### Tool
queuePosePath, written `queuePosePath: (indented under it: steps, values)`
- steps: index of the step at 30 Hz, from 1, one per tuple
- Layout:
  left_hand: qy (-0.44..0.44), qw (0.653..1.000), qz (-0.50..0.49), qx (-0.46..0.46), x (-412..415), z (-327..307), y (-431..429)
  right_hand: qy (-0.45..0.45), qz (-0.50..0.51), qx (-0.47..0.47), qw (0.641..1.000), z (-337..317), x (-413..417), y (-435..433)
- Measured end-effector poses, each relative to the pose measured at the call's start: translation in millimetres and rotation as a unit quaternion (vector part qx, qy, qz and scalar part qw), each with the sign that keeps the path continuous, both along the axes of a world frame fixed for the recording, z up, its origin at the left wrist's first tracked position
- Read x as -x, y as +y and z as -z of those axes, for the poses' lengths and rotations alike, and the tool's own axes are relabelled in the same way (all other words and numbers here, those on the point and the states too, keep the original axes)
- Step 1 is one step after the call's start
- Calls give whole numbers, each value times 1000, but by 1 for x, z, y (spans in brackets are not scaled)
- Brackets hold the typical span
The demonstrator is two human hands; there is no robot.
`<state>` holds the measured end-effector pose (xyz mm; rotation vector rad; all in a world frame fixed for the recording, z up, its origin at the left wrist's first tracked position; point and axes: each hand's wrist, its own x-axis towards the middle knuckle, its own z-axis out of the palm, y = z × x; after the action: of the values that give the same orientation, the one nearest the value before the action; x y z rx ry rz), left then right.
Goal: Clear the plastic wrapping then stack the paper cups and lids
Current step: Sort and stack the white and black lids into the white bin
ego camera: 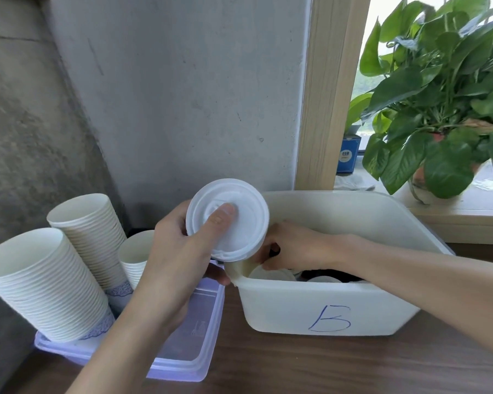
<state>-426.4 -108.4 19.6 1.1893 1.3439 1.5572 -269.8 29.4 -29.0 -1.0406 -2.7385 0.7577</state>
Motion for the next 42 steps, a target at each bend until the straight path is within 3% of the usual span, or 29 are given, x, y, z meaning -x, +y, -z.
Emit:
queuePosePath:
  steps: [9,13,19,27,36,42]
  values:
    - [-8,1000,-20,9,-3,-2,-3,115,46,-88,988,-19,-16,-1]
    - [-13,1000,-14,7,-4,-6,-14,154,115,-128,973,-37,-29,-10]
    - [-57,998,27,-14,-18,-11,-53,262,230,-138,927,-60,-60,-45]
    - [-151,984,47,83,-48,22,-101,438,284,-97,847,-73,-79,-119]
    - [-157,970,83,167,-67,78,-118,444,274,-6,853,-29,-72,-191]
    - [-129,970,105,179,-71,83,-123,404,281,-22,871,9,-62,-200]
